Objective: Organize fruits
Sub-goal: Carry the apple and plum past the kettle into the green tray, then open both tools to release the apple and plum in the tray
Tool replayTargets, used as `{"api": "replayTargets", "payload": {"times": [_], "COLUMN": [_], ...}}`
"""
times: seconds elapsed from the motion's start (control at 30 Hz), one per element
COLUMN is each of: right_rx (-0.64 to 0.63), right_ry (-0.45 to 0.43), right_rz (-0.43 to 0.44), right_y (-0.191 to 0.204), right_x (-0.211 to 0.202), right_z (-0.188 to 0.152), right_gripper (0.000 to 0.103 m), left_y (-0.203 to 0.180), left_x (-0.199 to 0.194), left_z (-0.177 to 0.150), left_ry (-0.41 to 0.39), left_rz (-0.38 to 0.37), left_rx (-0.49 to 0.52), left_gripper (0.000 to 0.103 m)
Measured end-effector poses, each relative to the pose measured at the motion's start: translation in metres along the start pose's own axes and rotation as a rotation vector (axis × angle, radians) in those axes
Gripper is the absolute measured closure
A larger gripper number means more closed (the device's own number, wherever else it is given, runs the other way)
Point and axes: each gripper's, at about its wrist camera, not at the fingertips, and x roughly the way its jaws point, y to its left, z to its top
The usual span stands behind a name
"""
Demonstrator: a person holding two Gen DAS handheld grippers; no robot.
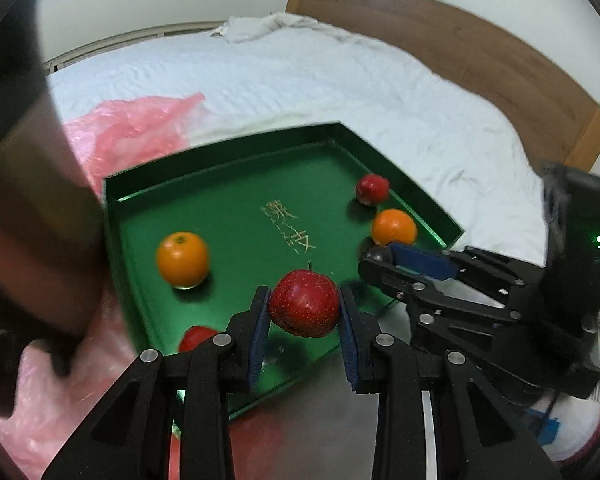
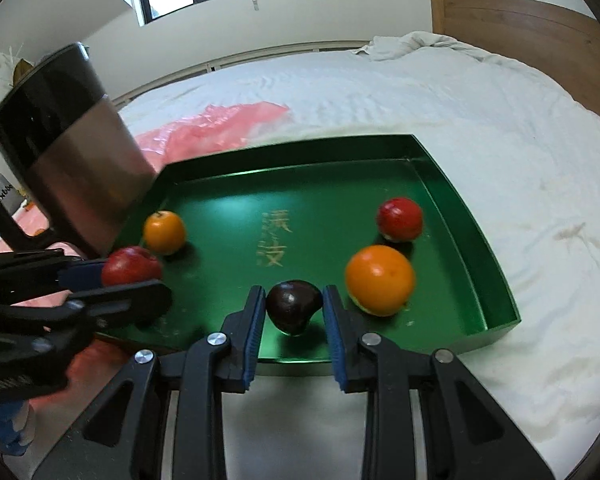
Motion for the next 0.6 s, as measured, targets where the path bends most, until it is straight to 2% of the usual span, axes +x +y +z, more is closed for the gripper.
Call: {"api": "replayTargets", "payload": {"times": [0.23,0.6], "right_rx": [-0.021,-0.032], "right_ry": [0.011,0.027], "right_rz": [-0.022,-0.036], "right_y": [-0.006,-0.003], "right_x": [0.007,0.006], "right_z": [-0.001,-0.002], "right_gripper": [0.055,0.054], "left_y": [-0.002,-0.004], "left_x": [0.033,0.042], "left_z": [-0.006,-0.002], "left_ry": [0.077,0.122], "left_rz": [0.032,0.072], "left_rx": [-0.005,0.012], "left_gripper": [0.075,0.075]}}
